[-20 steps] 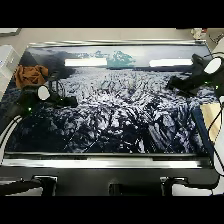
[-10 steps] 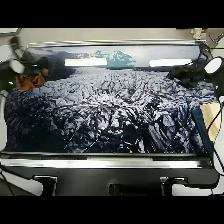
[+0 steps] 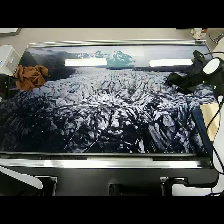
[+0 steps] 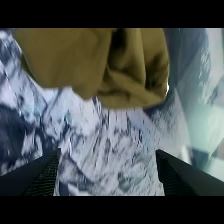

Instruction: Fold the clothes and pants, and hang the long-sleeved shirts on hangers.

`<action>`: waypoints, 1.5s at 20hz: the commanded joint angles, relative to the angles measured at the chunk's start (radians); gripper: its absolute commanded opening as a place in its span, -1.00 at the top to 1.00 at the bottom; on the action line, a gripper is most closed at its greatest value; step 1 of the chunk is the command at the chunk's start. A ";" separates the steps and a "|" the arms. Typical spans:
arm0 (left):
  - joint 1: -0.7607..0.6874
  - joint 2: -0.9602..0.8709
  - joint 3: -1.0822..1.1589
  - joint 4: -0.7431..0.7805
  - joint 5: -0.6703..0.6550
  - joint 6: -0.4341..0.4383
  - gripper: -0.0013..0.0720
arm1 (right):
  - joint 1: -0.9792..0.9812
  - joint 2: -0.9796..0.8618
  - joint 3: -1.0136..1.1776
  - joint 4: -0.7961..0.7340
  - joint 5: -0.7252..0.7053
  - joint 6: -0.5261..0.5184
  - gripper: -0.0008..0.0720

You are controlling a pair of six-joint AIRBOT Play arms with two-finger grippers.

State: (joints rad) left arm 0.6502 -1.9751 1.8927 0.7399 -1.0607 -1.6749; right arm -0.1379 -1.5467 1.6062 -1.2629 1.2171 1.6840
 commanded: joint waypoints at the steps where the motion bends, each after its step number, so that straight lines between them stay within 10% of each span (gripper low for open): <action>1: 0.015 -0.045 -0.010 -0.063 0.167 0.037 -1.00 | 0.001 -0.002 0.000 0.030 0.018 0.007 -0.92; 13: -0.155 -0.246 -0.005 -0.262 0.557 0.238 -0.97 | 0.045 -0.001 0.000 0.125 0.113 0.007 -0.92; 16: -0.159 -0.240 -0.005 -0.279 0.521 0.243 0.81 | 0.081 -0.001 0.000 0.126 0.119 0.006 -0.92; 17: -0.158 -0.227 -0.005 -0.281 0.489 0.246 0.90 | 0.091 -0.001 0.000 0.129 0.120 0.007 -0.92; 23: -0.192 0.095 -0.005 -0.146 0.147 0.632 0.91 | 0.090 0.066 0.004 0.027 0.113 -0.024 -0.92; 30: -0.452 0.727 -0.055 0.267 0.024 0.367 0.91 | 0.090 0.320 0.004 -0.141 0.116 -0.131 -0.87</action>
State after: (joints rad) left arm 0.3092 -1.4769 1.8641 0.8803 -0.9688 -1.2003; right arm -0.0483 -1.3258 1.6093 -1.3228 1.3346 1.5986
